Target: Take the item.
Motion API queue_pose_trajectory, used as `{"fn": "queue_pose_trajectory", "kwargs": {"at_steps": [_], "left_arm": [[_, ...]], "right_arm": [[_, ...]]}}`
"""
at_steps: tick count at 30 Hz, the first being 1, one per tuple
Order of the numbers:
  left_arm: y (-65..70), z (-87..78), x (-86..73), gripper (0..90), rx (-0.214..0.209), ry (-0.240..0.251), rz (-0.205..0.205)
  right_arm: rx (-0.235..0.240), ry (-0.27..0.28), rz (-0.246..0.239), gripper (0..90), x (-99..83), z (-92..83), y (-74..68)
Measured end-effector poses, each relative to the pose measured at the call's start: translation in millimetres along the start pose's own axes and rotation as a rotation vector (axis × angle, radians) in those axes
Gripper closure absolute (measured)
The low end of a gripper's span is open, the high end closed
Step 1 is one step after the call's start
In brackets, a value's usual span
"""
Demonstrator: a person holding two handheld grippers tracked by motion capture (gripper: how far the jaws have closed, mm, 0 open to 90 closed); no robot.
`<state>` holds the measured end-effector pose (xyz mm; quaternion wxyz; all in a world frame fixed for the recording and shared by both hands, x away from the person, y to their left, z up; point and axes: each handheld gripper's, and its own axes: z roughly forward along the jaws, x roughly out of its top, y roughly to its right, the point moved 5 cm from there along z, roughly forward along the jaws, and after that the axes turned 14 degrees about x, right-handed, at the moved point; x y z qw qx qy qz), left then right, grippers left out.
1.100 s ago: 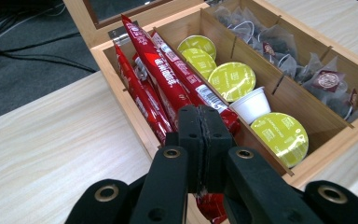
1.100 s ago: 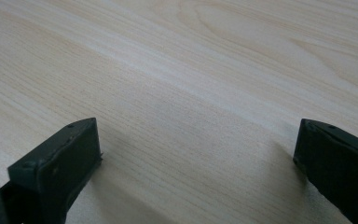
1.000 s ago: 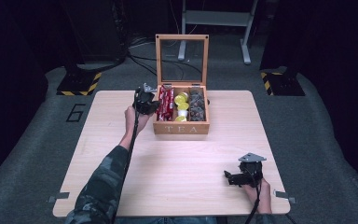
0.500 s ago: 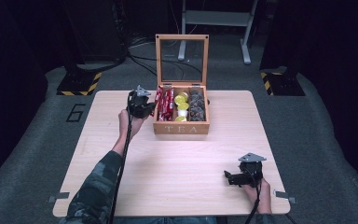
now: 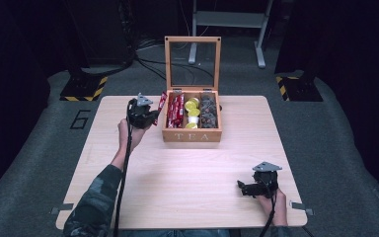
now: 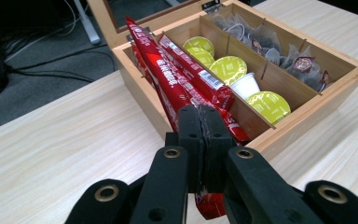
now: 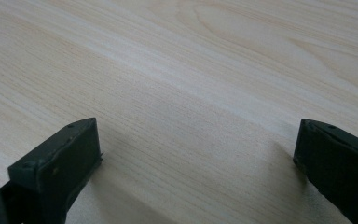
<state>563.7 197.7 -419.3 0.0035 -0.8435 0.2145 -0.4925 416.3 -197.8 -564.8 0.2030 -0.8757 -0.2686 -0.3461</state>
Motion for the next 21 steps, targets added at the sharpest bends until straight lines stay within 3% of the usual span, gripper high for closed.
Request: {"fn": "queue_pose_trajectory", "kwargs": {"at_steps": [21], "left_arm": [[-17.7, -30.7, -20.3, 88.6, 0.039, 0.017, 0.007]], "right_arm": [[0.0, 0.0, -0.001, 0.0, 0.1, 0.1, 0.2]]}}
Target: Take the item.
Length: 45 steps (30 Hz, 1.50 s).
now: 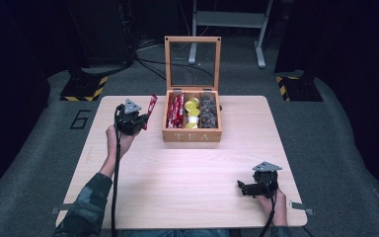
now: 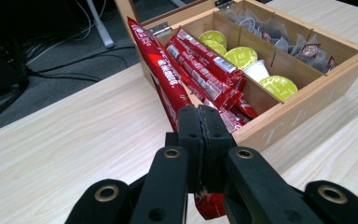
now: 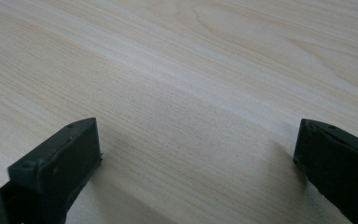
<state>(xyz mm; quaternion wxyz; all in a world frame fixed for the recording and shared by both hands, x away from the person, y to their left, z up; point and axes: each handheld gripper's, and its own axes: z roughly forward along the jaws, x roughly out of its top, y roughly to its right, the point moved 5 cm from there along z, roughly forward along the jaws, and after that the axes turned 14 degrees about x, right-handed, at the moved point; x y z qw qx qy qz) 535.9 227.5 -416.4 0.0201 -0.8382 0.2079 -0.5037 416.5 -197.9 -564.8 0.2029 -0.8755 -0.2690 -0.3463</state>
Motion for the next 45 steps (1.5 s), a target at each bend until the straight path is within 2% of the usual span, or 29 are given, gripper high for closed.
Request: {"fn": "queue_pose_trajectory", "kwargs": {"at_steps": [13, 25, 45], "left_arm": [[-11.2, -16.2, -17.3, 88.6, 0.026, 0.014, -0.014], [-24.3, -27.6, -39.6, 88.6, 0.054, 0.0, -0.034], [-48.9, -33.1, -69.4, 88.6, 0.104, -0.025, -0.089]], "right_arm": [[0.0, 0.0, 0.0, 0.0, 0.0, 0.0, 0.0], [-0.002, 0.0, 0.002, 0.0, 0.0, -0.1, 0.0], [-0.003, 0.0, 0.003, 0.0, -0.1, -0.1, 0.0]]}}
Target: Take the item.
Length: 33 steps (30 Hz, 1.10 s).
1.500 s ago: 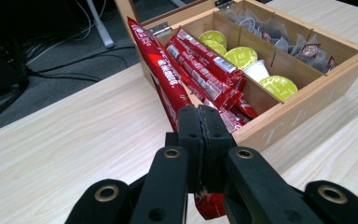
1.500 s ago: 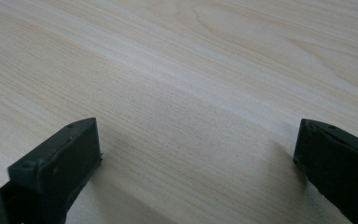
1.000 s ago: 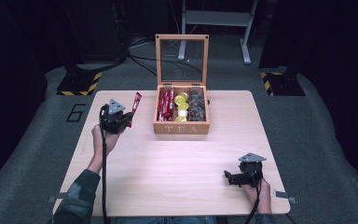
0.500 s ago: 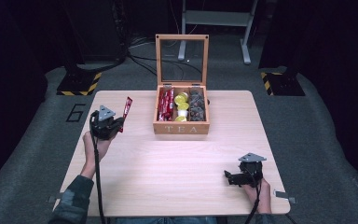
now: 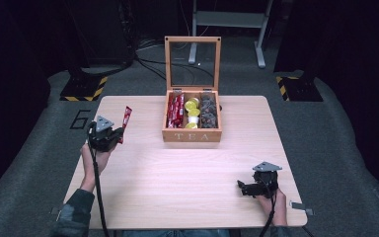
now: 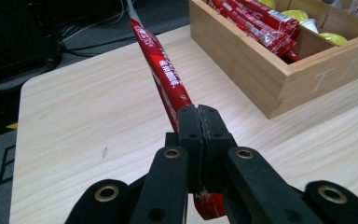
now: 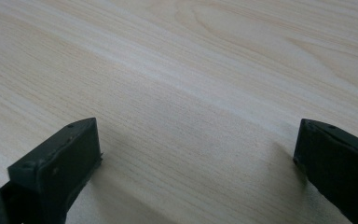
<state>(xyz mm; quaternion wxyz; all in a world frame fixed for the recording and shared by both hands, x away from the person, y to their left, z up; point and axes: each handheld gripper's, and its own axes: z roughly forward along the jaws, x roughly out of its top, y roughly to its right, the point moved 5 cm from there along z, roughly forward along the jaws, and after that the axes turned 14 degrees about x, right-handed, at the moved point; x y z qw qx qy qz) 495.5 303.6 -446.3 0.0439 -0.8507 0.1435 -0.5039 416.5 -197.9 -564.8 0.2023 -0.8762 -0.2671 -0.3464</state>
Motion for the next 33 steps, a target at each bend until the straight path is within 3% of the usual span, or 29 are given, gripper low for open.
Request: {"fn": "queue_pose_trajectory", "kwargs": {"at_steps": [33], "left_arm": [[-34.2, 11.4, -50.4, 88.6, 0.049, -0.078, -0.11]], "right_arm": [[-0.001, 0.0, 0.001, 0.0, 0.0, -0.1, 0.1]]}}
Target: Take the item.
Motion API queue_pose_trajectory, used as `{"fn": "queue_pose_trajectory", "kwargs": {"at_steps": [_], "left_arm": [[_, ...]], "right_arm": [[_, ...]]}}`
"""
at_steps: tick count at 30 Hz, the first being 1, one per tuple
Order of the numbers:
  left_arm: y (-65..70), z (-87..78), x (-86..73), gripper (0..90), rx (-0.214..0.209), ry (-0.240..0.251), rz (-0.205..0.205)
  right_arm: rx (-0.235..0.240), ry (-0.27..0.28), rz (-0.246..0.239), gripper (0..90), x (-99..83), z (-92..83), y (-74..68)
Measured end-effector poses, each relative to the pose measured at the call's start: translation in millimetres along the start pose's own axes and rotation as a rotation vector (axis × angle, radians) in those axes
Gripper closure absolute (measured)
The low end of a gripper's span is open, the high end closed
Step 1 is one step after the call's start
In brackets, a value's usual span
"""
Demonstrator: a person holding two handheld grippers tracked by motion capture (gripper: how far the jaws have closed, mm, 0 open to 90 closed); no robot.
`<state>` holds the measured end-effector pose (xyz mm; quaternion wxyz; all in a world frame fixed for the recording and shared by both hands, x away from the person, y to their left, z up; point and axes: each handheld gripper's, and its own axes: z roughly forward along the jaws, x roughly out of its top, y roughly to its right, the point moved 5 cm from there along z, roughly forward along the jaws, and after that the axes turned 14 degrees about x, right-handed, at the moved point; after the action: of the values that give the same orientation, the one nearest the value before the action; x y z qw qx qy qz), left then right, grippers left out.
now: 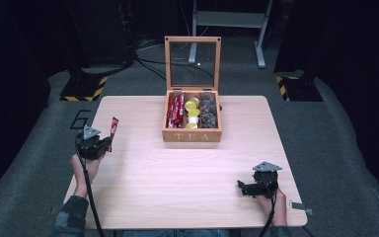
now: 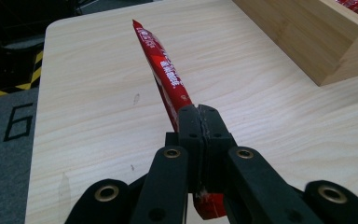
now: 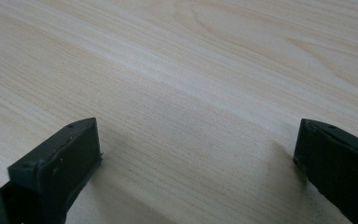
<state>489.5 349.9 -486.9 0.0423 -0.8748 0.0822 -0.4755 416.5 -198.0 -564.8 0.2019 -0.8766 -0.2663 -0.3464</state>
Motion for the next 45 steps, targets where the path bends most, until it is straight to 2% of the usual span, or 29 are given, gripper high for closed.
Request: {"fn": "queue_pose_trajectory", "kwargs": {"at_steps": [16, 28, 36, 45], "left_arm": [[-13.4, 10.4, -16.5, 88.6, 0.03, -0.027, -0.037], [-18.0, 21.9, -26.7, 88.6, 0.026, -0.053, -0.078], [-19.5, 32.9, -31.7, 88.6, 0.032, -0.072, -0.078], [-22.1, 46.0, -41.9, 88.2, 0.029, -0.116, -0.087]], "right_arm": [[-0.001, 0.003, 0.0, 0.0, 0.1, -0.1, 0.0], [0.0, 0.001, 0.001, 0.0, 0.0, -0.2, 0.0], [0.0, 0.0, 0.001, 0.0, 0.0, -0.1, 0.1], [-0.001, 0.002, 0.001, 0.0, 0.0, -0.1, 0.1]]}}
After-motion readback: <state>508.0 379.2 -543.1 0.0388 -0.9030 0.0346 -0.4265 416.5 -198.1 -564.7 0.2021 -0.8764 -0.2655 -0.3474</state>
